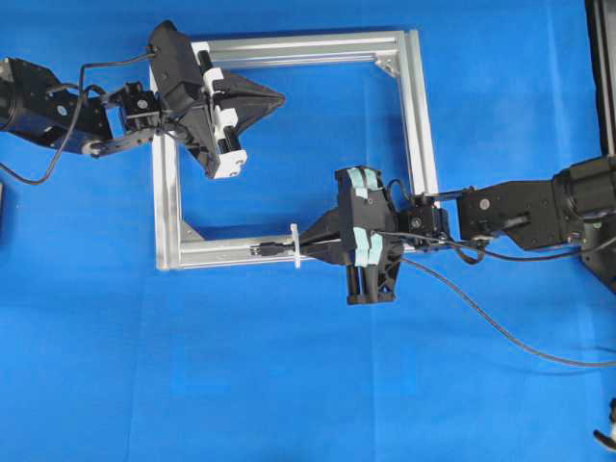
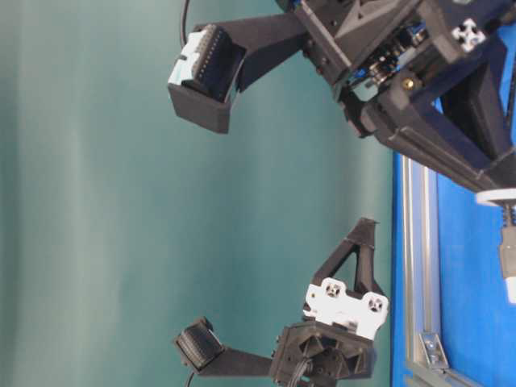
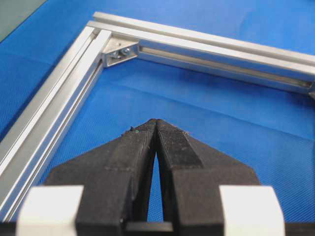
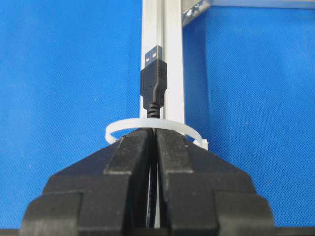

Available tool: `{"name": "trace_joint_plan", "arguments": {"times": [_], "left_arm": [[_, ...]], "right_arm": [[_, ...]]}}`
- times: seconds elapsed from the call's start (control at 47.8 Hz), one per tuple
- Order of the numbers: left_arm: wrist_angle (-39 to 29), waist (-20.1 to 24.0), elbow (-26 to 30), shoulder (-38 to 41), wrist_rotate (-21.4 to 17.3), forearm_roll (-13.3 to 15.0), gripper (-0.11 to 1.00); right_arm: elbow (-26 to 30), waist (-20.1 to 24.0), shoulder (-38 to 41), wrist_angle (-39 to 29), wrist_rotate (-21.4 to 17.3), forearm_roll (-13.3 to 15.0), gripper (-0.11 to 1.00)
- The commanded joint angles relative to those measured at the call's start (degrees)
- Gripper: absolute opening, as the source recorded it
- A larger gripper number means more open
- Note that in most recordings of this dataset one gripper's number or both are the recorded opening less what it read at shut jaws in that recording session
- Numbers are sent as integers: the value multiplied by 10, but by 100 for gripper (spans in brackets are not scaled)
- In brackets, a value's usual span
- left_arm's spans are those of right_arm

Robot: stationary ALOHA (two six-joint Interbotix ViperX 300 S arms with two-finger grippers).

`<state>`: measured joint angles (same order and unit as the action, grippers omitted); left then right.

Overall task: Insert the wire through the string loop located in the center.
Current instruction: 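Move the open left gripper toward the plug emerging from the loop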

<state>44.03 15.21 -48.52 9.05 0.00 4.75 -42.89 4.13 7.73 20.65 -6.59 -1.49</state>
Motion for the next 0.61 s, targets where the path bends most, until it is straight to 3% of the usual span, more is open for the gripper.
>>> {"name": "trace_joint_plan", "arguments": {"times": [0.0,0.251,0.586], "left_arm": [[3,-2,6,-18,1,-2,0],[-2,-31,-3,-21,4,-1,0],[-4,-129,-33,-47,13,-1,0]], "right_arm": [[8,1,-8,4,0,2,-2],[8,2,-8,3,0,1,-2],[7,3,-8,-1,0,1,-2]]}}
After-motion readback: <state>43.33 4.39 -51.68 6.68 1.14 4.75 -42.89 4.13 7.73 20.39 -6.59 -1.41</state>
